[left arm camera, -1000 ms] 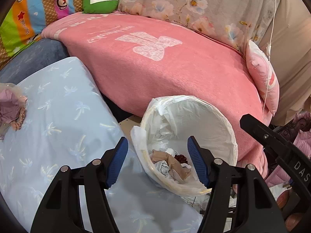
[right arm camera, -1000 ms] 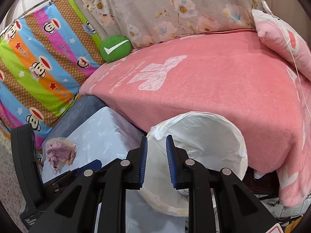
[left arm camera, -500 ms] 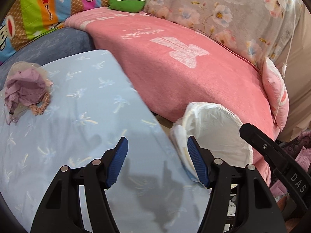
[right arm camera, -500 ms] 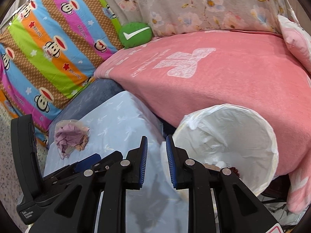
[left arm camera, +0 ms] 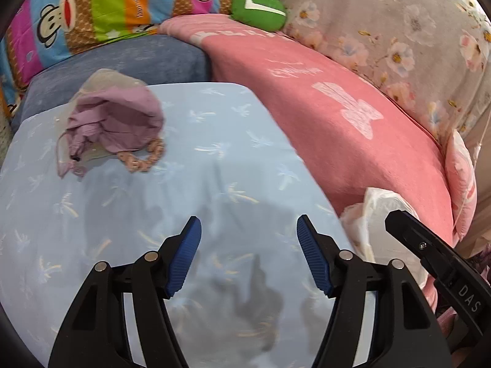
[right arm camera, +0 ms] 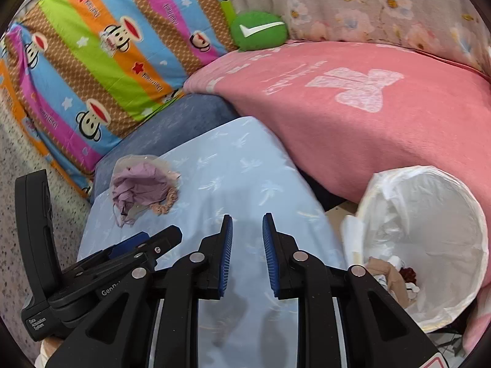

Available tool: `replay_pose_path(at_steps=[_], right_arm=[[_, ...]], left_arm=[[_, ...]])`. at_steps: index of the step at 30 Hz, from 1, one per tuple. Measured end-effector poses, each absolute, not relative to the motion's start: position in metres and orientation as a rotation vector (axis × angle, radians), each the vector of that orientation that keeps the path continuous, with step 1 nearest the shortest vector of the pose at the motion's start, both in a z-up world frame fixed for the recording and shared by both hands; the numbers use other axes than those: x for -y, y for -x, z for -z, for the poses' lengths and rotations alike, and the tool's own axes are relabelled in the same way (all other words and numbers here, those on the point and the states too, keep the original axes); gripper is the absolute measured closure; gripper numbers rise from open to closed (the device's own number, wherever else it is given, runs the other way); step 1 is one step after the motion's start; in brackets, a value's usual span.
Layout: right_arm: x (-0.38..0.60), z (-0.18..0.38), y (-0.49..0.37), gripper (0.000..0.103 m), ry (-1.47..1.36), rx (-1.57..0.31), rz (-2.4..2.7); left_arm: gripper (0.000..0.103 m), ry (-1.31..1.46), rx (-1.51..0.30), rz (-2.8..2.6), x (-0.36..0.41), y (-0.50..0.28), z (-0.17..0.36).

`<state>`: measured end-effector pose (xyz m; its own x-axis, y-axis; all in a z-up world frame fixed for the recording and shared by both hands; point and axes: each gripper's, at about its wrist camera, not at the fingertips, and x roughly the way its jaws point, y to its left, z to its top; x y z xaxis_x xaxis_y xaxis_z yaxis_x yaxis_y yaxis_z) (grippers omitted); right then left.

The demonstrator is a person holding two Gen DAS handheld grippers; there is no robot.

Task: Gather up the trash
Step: 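Move both open tools back over the remaining items, then grasp the sheer beige mesh with the left tool while the right tool grasps the lilac cloth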

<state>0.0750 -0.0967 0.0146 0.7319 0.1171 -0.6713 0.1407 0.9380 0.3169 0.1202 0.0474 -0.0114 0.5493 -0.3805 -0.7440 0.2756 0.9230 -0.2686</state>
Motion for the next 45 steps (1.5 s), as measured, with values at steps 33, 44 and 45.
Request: replay_pose_path(at_steps=[33,44,45], right_arm=[[-0.071,0.037,-0.289,0.051,-0.180,-0.816,-0.246],[-0.077,0.048,-0.298,0.096,-0.228,-0.836,-0.275],[-0.077,0.046,-0.295,0.097,-0.236,-0.833,-0.277]], left_arm=[[0.017,0.183,-0.884,0.193,-0.202,-0.284,0.026],[0.082,0.227,-0.962,0.264,-0.202,-0.290,0.040],[0.086,0.228,-0.963,0.266,-0.202,-0.289,0.039]])
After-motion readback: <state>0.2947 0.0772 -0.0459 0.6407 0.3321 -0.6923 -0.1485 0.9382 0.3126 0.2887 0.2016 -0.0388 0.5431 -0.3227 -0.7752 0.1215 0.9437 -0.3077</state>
